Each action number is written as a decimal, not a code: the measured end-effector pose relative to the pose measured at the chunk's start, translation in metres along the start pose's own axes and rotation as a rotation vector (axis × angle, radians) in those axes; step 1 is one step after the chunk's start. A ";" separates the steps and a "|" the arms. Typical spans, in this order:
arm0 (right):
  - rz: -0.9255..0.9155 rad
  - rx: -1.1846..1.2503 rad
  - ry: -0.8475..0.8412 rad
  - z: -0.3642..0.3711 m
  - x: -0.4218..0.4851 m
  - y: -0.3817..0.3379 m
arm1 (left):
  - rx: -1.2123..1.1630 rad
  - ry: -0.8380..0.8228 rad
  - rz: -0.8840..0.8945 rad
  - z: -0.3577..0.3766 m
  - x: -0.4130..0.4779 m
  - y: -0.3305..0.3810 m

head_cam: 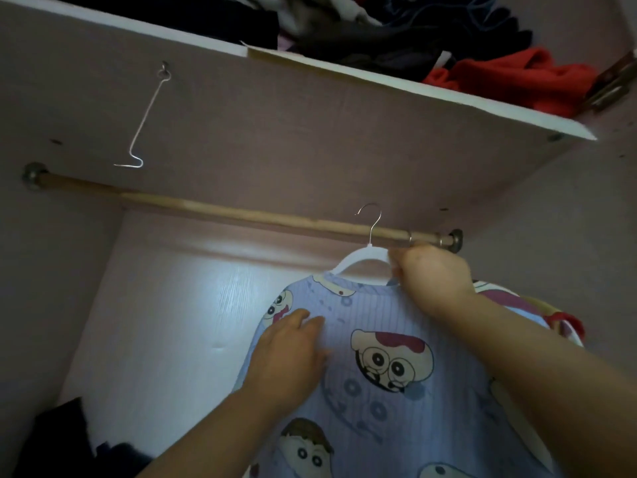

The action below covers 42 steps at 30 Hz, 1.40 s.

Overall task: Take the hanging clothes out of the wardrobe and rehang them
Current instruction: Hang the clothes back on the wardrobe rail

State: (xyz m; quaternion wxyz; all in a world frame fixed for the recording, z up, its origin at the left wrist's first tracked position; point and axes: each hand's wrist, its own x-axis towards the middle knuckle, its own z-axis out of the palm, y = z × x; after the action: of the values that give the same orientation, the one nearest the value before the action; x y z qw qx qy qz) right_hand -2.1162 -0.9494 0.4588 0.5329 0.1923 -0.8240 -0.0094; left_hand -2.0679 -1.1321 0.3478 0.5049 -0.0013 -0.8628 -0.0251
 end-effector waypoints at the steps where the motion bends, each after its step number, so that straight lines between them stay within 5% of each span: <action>1: 0.018 -0.007 -0.001 0.005 0.008 -0.001 | 0.010 -0.008 -0.004 0.003 0.003 -0.003; 17: 0.099 -0.005 -0.147 0.060 0.011 -0.021 | 0.031 -0.124 -0.013 0.041 -0.006 -0.019; 24: -0.102 -0.136 -0.164 0.055 -0.053 -0.036 | 0.039 -0.242 0.021 0.035 -0.041 -0.018; 36: -0.125 0.283 -0.798 0.029 -0.295 -0.091 | 0.049 -0.696 -0.022 -0.019 -0.188 0.000; 42: 0.062 0.314 -0.963 -0.055 -0.435 -0.105 | -0.053 -0.866 0.061 -0.054 -0.311 0.034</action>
State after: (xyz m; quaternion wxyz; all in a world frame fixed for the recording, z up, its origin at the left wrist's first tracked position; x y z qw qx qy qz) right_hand -1.8797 -0.8941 0.0784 0.0573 0.2193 -0.9730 0.0429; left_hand -1.8672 -1.0938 0.1052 0.0967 -0.0502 -0.9936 -0.0292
